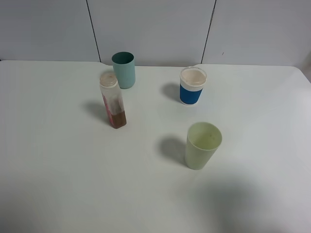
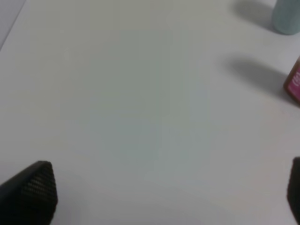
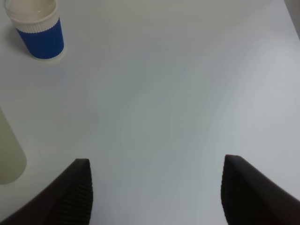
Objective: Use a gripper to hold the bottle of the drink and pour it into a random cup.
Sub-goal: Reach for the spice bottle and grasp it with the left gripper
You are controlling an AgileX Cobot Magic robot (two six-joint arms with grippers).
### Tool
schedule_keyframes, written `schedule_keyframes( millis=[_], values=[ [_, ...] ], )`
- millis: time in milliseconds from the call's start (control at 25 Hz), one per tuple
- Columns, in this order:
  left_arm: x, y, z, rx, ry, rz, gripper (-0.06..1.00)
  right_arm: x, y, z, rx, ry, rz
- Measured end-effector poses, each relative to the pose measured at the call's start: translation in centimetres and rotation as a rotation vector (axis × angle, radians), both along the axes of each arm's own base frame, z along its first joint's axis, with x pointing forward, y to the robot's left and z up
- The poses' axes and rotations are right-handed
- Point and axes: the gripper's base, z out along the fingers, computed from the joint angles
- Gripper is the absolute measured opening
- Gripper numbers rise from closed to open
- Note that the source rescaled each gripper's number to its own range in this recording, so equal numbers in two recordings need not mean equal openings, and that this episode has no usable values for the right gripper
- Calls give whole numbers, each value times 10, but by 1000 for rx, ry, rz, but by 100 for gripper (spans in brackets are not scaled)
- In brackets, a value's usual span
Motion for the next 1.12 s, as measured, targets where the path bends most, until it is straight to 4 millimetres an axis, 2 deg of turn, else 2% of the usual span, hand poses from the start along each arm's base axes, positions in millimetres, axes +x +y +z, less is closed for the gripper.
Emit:
schedule_keyframes(
  millis=[1120],
  values=[
    [0, 0, 0, 0, 0, 0, 100, 0, 0, 0, 0, 0, 0]
  ],
)
